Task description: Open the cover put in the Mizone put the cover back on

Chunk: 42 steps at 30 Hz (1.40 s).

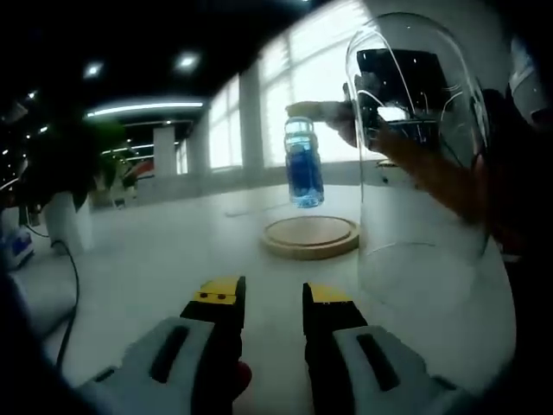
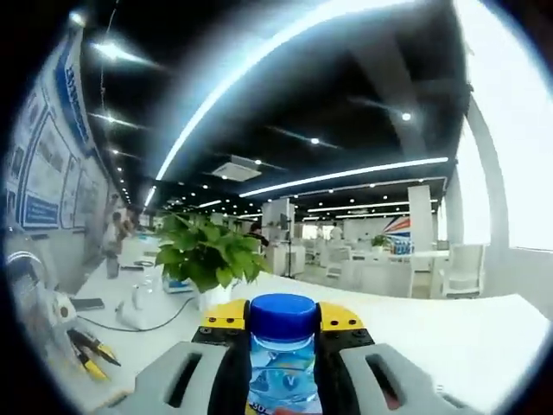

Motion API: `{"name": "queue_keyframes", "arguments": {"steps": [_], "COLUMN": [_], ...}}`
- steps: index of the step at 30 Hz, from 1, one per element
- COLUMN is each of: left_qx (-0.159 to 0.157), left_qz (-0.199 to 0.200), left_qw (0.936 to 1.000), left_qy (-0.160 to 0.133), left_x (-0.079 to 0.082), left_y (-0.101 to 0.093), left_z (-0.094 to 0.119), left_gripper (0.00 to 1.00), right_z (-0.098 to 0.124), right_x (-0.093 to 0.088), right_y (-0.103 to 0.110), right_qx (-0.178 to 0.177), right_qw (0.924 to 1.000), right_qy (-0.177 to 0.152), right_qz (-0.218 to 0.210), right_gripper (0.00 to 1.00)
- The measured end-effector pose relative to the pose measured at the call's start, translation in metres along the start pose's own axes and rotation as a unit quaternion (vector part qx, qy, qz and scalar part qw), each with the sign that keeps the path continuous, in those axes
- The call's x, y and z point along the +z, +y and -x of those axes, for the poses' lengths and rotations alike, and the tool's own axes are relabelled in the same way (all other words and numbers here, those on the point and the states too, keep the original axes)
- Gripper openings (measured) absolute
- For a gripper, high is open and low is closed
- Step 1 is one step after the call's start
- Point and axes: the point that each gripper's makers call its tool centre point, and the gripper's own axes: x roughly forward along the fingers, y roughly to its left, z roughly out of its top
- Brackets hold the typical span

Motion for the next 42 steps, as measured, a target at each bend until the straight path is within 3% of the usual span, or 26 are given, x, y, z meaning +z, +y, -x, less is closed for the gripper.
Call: {"name": "queue_keyframes", "arguments": {"steps": [8, 16, 38, 42], "left_qx": [-0.001, -0.002, -0.003, -0.003], "left_qz": [0.000, -0.001, -0.002, -0.003], "left_qw": [1.0000, 1.0000, 1.0000, 1.0000], "left_qy": [0.000, 0.001, 0.001, 0.001], "left_x": [0.000, 0.000, -0.001, -0.001], "left_y": [0.000, -0.001, -0.001, -0.001], "left_z": [0.000, 0.000, 0.000, 0.000], "left_gripper": [0.21, 0.21, 0.21, 0.21], "right_z": [-0.001, -0.003, -0.008, -0.009], "right_x": [0.016, 0.014, -0.002, -0.013], "right_y": [0.032, 0.056, 0.089, 0.090], "right_qx": [0.056, 0.111, 0.166, 0.169], "right_qw": [0.9983, 0.9935, 0.9860, 0.9852], "right_qy": [-0.018, -0.016, 0.011, 0.029], "right_qz": [-0.001, -0.020, -0.007, -0.006], "right_gripper": [0.20, 0.20, 0.20, 0.20]}}
